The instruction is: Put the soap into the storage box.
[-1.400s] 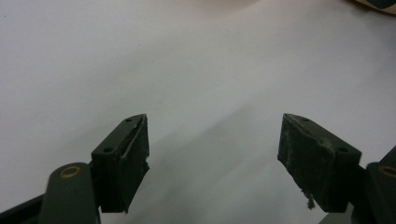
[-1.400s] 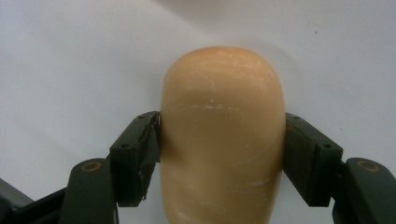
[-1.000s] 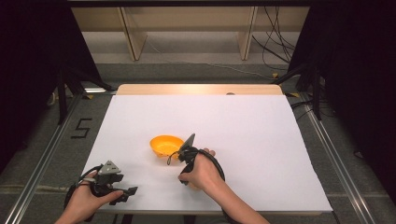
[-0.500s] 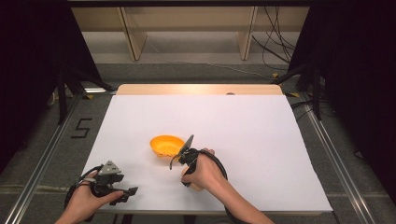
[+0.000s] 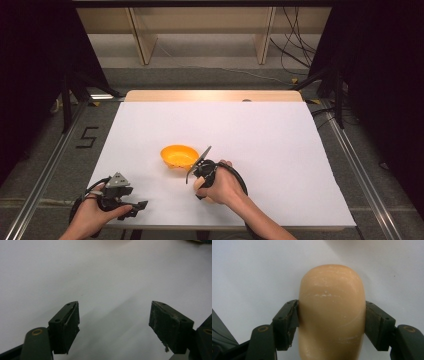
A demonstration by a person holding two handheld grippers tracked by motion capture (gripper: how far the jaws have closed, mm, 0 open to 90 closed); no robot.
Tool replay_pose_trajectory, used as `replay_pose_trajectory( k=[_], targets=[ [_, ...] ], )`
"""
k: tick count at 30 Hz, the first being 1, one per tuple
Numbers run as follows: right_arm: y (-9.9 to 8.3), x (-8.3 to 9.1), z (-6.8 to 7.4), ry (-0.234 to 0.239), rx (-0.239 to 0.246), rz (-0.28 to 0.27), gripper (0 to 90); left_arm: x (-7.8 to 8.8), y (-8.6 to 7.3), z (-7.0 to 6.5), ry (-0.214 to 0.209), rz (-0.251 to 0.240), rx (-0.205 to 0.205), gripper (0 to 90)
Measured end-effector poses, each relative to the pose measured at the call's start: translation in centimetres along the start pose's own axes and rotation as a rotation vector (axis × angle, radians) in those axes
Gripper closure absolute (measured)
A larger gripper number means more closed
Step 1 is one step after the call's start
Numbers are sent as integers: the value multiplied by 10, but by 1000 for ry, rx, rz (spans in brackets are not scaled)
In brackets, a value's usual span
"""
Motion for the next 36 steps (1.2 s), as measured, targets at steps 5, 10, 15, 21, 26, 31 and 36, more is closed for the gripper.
replay_pose_trajectory(
  k=[5,10,15,21,26,31,36],
  targets=[
    [-2,1,-2,9,-7,-62,351,-1,0,0,-2,-2,8,241],
    [-2,2,-4,5,15,-126,351,0,0,0,-2,-3,3,241],
    [-4,4,-6,8,24,-169,351,1,-1,0,-8,16,-5,241],
    [-5,6,-6,11,10,-226,351,1,-1,0,-8,14,-5,240],
    [-6,9,-6,15,6,-265,351,-1,0,1,5,-6,-12,239],
    [-6,12,-7,11,11,-294,351,0,0,1,6,-7,-8,238],
    [-6,15,-9,4,18,-320,351,0,0,2,10,-1,-16,238]
  ],
)
Point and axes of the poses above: each handheld gripper's, and its own axes: x roughly backward along the jaws, y roughly out of its top, z roughly to its left, the point moved 6 cm from there along -x, roughly forward along the jaws, and after that the axes turned 2 degrees about y, right-handed, at the moved point
